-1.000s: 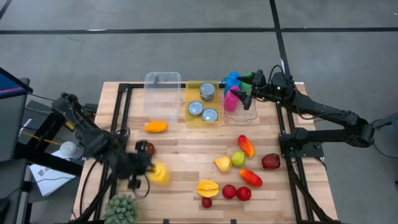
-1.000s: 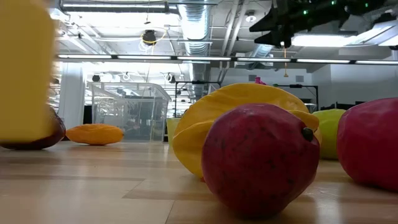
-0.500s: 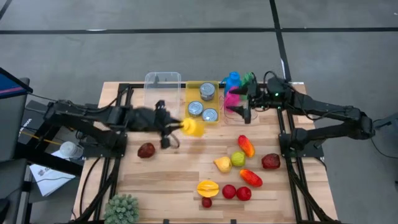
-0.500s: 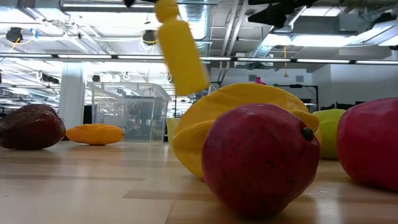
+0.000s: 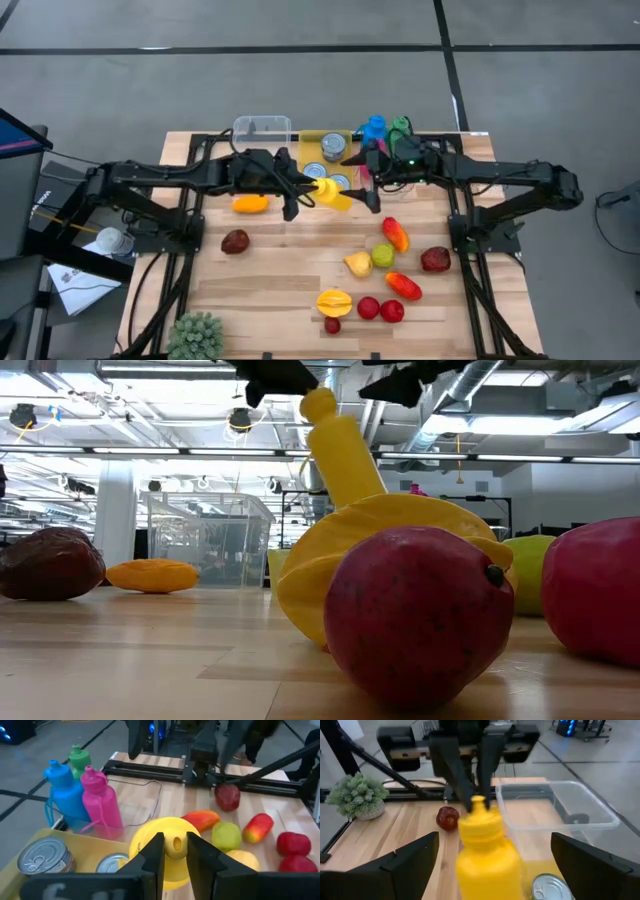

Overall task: Pick & Place Food Item
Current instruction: Put the yellow tumbler into the transparent bin

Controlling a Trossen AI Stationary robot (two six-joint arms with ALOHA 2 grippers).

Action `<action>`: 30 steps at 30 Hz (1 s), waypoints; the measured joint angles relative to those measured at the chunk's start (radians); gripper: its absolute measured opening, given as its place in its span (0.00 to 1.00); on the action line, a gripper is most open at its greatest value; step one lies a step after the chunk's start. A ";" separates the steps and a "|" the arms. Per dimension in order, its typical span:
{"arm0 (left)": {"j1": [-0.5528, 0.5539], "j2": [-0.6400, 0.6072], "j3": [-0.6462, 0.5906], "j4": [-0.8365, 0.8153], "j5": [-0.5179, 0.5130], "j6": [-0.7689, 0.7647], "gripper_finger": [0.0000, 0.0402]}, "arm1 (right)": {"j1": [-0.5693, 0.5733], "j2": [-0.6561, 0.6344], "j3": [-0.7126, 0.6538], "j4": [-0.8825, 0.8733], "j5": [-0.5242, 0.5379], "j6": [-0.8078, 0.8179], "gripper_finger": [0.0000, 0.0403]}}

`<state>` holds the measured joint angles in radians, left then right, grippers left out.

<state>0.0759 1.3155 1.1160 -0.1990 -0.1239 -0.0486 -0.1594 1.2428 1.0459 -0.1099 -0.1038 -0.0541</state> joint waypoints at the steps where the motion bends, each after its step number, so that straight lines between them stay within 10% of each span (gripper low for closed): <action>1: 0.003 0.005 0.000 0.018 0.000 0.000 0.13 | 0.003 0.017 0.016 -0.013 0.000 -0.003 0.94; 20: 0.001 -0.013 0.002 0.134 0.000 -0.007 0.13 | 0.036 0.236 0.231 -0.174 0.000 -0.051 0.94; 30: 0.001 -0.011 0.001 0.129 -0.001 -0.008 0.13 | 0.033 0.235 0.250 -0.204 0.037 -0.043 0.64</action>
<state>0.0772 1.3044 1.1168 -0.0696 -0.1246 -0.0570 -0.1264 1.4776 1.2959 -0.3139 -0.0671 -0.0971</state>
